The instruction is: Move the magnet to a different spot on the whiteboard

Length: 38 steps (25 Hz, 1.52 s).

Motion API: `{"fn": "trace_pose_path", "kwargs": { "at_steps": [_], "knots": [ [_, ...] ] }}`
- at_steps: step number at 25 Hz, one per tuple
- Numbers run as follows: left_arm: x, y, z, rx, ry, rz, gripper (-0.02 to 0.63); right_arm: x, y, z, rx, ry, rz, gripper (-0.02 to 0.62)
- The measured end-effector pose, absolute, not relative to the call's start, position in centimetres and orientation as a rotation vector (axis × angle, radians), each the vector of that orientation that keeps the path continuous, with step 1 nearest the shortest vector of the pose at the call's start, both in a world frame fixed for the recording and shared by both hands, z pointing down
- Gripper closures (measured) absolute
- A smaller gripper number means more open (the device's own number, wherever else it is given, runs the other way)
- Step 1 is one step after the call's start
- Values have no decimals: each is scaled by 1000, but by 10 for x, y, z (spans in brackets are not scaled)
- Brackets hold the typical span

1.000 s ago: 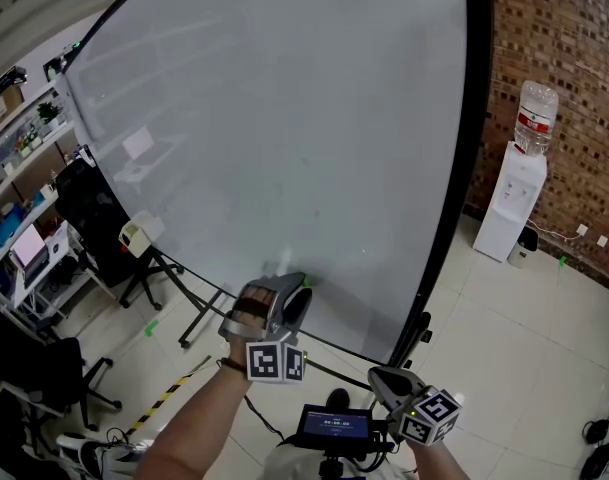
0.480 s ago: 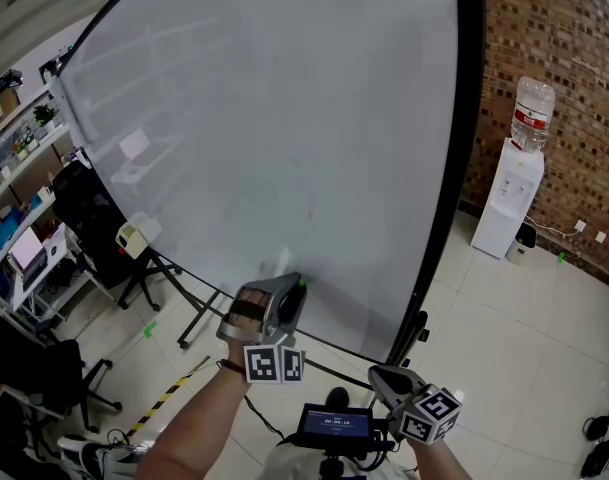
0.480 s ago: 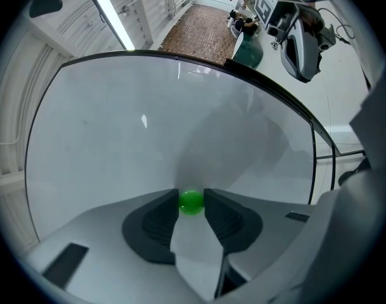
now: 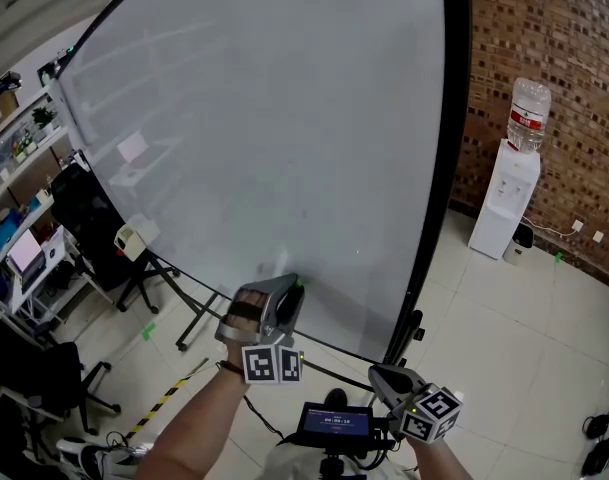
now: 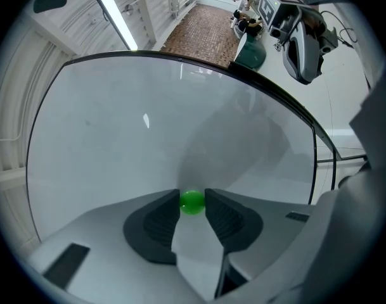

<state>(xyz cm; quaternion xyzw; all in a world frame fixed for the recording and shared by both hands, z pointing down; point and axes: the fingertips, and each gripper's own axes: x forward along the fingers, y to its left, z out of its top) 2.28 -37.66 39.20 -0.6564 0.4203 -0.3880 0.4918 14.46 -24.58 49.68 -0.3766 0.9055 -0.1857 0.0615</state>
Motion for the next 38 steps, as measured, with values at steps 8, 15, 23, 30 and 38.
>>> {"fn": "trace_pose_path", "kwargs": {
  "at_steps": [8, 15, 23, 30, 38],
  "knots": [
    [23, -364, 393, -1602, 1017, -940, 462, 150, -237, 497, -1152, 2727, -562, 573],
    [18, -349, 394, -1607, 1033, -942, 462, 146, -225, 497, -1132, 2733, -564, 574],
    [19, -327, 387, -1752, 1091, -868, 462, 146, -211, 497, -1119, 2739, -567, 574],
    [11, -309, 368, -1949, 1193, -739, 462, 138, -204, 494, -1092, 2753, -566, 573],
    [-2, -284, 353, -2204, 1266, -581, 462, 121, -196, 496, -1042, 2772, -581, 572]
  ]
}}
